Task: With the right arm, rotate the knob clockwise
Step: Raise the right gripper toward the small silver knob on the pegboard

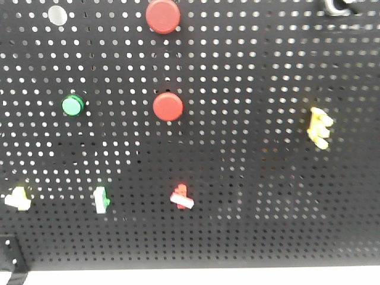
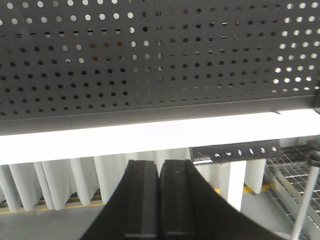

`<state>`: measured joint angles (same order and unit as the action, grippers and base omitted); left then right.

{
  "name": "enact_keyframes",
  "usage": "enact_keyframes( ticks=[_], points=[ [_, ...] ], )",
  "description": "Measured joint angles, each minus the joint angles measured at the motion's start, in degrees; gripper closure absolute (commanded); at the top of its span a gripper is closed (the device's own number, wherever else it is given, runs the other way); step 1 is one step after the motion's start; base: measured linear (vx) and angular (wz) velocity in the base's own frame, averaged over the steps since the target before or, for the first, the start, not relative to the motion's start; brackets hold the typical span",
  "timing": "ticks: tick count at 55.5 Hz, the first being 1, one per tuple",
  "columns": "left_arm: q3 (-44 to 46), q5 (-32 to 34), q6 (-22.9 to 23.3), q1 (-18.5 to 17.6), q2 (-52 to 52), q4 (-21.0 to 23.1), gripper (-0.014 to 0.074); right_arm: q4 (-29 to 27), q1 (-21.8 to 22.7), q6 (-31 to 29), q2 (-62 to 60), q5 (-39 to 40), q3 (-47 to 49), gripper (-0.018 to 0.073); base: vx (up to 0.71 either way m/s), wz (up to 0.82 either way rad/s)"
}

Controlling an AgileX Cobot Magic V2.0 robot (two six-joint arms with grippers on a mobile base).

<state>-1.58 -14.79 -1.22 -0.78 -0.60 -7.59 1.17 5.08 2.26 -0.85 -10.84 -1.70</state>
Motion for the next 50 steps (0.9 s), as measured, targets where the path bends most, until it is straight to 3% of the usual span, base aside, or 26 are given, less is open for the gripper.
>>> enact_keyframes(
  ticks=[35,50],
  points=[
    [0.0,0.0,0.0,0.0,0.0,0.0,0.0603,0.0,0.0,0.0,0.0,1.0,0.0,0.0568,0.01,0.01],
    [0.0,0.0,0.0,0.0,0.0,0.0,0.0603,-1.2,0.0,0.8,0.0,12.9,0.0,0.0564,0.0,0.0]
  ],
)
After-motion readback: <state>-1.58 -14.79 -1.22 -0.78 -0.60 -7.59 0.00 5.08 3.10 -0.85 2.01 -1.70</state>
